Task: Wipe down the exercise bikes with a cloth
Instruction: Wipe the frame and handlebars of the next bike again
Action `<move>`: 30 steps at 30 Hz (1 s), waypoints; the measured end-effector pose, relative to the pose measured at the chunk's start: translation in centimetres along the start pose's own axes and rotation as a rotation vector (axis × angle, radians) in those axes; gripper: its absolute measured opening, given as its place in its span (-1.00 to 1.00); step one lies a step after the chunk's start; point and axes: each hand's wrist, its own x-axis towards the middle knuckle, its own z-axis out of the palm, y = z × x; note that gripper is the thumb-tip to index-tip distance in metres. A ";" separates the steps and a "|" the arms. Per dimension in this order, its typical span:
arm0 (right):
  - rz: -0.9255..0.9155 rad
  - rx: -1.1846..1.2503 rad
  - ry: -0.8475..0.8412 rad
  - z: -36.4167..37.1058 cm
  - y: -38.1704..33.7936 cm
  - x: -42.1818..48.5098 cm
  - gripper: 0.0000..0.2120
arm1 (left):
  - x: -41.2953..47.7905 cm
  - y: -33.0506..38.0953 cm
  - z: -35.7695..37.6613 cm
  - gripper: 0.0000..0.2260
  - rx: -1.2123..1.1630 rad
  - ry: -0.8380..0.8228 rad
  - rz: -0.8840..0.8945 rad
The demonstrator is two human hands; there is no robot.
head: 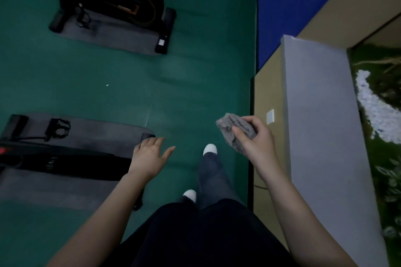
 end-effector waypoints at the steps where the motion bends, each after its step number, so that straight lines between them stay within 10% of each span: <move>1: -0.014 -0.006 -0.025 0.2 -0.4 1.8 -0.83 | 1.0 0.2 -0.4 -0.49 -0.010 0.008 -0.029; 30: -0.239 -0.036 -0.358 12.6 -17.5 39.5 -0.84 | 26.5 -1.8 -18.1 -0.48 -0.156 0.244 -0.407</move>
